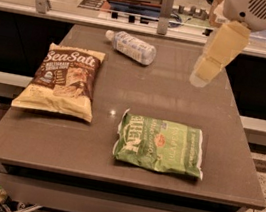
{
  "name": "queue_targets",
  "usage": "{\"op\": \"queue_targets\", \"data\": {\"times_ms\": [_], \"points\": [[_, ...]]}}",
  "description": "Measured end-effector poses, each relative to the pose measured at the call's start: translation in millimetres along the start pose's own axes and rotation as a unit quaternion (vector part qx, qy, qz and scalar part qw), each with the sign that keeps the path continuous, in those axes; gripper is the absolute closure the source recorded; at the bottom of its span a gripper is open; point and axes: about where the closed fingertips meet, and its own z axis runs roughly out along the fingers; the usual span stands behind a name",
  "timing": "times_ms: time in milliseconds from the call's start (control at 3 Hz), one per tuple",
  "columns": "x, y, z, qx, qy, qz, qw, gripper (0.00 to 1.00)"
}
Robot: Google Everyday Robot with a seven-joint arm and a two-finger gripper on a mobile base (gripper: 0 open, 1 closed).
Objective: Knock blue plastic bottle over
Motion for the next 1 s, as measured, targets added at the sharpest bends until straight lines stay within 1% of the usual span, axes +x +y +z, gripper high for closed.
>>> {"op": "queue_targets", "data": {"times_ms": [333,667,1000], "points": [[-9,-28,14,0.008,-0.026,0.059,0.9979,0.00],[-15,-65,33,0.019,-0.052,0.097,0.9937,0.00],[-25,-101,53,0.021,-0.057,0.119,0.9911,0.00]]}}
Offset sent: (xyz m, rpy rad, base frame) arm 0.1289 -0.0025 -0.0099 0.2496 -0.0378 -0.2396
